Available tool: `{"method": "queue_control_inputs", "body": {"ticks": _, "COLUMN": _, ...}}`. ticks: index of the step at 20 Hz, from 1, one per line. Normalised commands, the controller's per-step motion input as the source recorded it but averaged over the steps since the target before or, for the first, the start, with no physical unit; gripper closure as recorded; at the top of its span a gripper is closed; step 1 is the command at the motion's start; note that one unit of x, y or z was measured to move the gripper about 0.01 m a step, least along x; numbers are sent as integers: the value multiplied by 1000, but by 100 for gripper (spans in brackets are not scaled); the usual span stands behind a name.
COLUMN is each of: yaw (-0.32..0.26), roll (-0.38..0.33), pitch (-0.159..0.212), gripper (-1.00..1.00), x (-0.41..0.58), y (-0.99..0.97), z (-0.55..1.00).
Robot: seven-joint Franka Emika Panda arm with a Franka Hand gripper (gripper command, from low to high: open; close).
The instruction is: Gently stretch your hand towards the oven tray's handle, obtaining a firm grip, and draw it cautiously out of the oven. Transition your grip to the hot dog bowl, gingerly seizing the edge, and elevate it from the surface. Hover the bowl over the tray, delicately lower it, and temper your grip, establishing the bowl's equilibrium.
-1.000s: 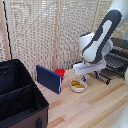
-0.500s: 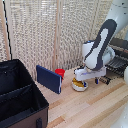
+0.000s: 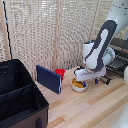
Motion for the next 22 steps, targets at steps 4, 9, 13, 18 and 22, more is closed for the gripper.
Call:
{"method": "queue_control_inputs", "body": {"ticks": 4, "yaw": -1, "roll": 0, "pitch": -30, "gripper": 100, "x": 75, "y": 6, "z": 0}}
{"method": "queue_control_inputs", "body": {"ticks": 9, "yaw": -47, "roll": 0, "pitch": -77, "gripper": 100, "x": 122, "y": 0, "z": 0}}
{"method": "queue_control_inputs", "body": {"ticks": 13, "yaw": -7, "roll": 0, "pitch": -10, "gripper": 100, "x": 22, "y": 6, "z": -2}}
{"method": "queue_control_inputs", "body": {"ticks": 18, "yaw": 0, "roll": 13, "pitch": 23, "gripper": 100, "x": 10, "y": 0, "z": -2}}
{"method": "queue_control_inputs", "body": {"ticks": 22, "yaw": -12, "roll": 60, "pitch": 53, "gripper": 100, "x": 14, "y": 0, "z": 357}}
